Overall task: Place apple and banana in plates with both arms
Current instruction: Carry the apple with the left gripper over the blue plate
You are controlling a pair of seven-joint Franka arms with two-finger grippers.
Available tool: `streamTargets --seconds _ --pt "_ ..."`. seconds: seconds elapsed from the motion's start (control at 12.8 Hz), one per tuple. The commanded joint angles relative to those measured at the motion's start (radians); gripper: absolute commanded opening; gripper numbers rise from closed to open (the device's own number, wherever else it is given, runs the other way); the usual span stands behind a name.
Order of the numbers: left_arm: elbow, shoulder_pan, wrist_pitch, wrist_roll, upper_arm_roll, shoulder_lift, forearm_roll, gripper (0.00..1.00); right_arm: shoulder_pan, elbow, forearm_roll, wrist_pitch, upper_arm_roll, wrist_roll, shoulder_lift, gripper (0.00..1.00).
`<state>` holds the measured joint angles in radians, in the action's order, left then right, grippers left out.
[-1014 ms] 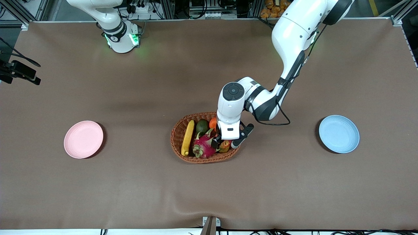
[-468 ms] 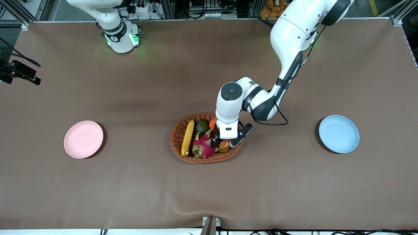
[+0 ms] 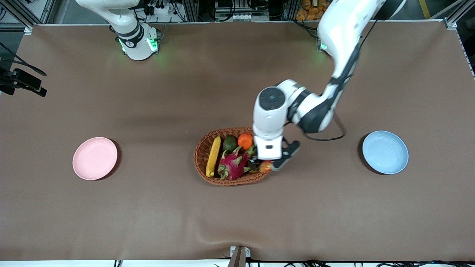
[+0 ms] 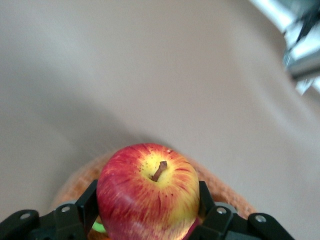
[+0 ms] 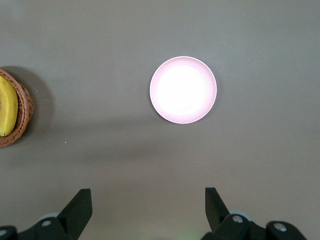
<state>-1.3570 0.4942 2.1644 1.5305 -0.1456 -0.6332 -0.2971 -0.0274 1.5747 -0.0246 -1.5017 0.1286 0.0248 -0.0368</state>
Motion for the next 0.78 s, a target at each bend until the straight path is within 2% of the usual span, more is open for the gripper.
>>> streamTargets --seconds 0.0,0.39,0.55,0.7 --pt "-0.048 -0.136 -0.147 -0.235 -0.011 0.168 0.086 0.00 -0.016 -0.013 0.014 0.008 0.000 0.004 0.003 1.00" --pt "-0.068 -0.452 -0.356 -0.775 -0.012 0.231 0.111 0.00 -0.029 -0.010 0.012 0.011 -0.001 0.004 0.011 1.00" --pt "-0.138 -0.573 -0.362 -0.954 -0.014 0.247 0.136 0.00 -0.029 -0.010 0.015 0.009 -0.001 0.004 0.012 1.00" --pt "-0.192 -0.684 -0.345 -1.056 -0.025 0.247 0.164 0.00 -0.023 -0.010 0.015 0.009 -0.001 0.004 0.012 1.00"
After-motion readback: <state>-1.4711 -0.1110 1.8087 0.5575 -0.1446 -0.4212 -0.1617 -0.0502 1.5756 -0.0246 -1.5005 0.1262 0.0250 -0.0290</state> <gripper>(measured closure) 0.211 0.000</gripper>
